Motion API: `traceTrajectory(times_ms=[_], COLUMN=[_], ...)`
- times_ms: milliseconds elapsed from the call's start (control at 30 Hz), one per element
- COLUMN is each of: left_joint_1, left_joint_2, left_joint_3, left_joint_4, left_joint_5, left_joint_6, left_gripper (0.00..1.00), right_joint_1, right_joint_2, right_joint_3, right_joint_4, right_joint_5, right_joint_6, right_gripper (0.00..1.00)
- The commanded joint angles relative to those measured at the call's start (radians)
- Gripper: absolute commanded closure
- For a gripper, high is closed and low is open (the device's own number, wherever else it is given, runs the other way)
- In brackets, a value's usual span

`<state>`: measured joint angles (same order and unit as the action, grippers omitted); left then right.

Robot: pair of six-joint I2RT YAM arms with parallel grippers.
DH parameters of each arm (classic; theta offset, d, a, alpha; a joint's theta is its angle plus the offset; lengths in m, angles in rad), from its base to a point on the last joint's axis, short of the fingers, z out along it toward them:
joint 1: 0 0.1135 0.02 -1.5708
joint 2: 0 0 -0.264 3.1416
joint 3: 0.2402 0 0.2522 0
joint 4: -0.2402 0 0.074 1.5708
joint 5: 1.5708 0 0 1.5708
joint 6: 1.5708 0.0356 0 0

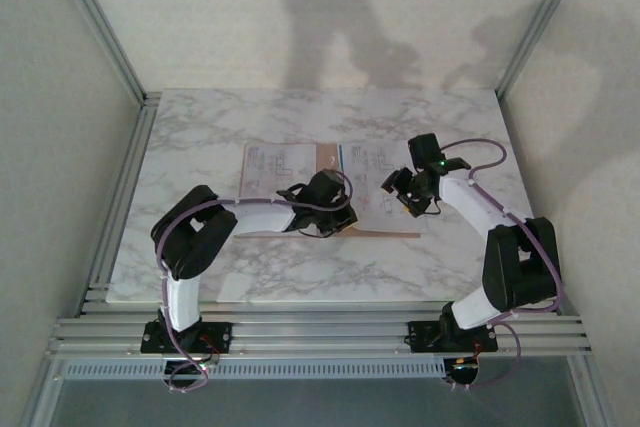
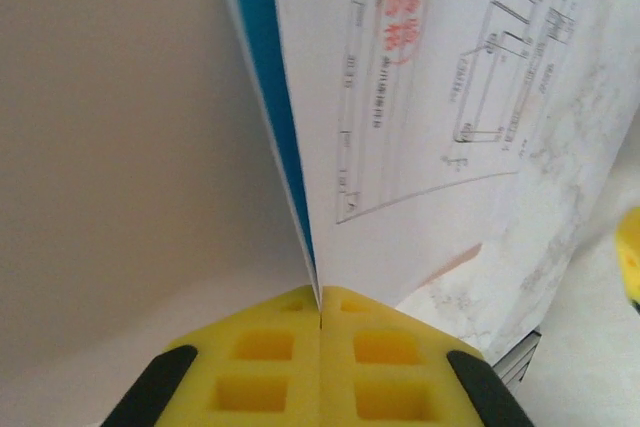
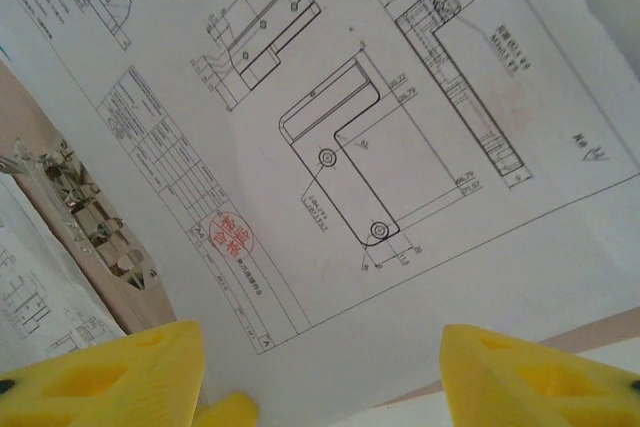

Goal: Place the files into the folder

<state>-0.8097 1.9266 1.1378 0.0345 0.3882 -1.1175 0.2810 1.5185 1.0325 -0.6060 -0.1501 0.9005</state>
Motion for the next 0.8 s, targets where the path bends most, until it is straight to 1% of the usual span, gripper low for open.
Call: traceTrajectory(times_ms=[0,100,433,567,767], left_joint_1=[-0.016,-0.011,0.003,0.003,0.0], left_joint_2=[-0.001,-0.01,-0.05,-0.042,-0.004], left_joint_3=[0.053,0.034,-0.089,-0.113,-0.093], left_joint_4=[-0.062,-0.067,0.036,0.101,0.123], left_joint_5=[-0.042,-0.059,-0.041,0.014,0.073], left_joint_6=[0.054,0.039,-0.038,-0.054,-0.053], left_gripper=[1.0,1.0,1.0,1.0,1.0], right_joint_1=[-0.004,-0.005,-0.004,-0.005,-0.005], right_joint_2=[0.0,0.002,0.009,0.011,0.009], right_joint_3=[-0.018,-0.02,-0.026,-0.033,-0.038], right_joint_4=[0.002,0.003,0.006,0.007,0.011], right_joint_5=[0.006,0.002,-0.006,-0.007,-0.011], right_joint_6=[-0.014,-0.013,-0.018,-0.018,-0.017], right_gripper=[0.36,0.36,0.36,0.36,0.36])
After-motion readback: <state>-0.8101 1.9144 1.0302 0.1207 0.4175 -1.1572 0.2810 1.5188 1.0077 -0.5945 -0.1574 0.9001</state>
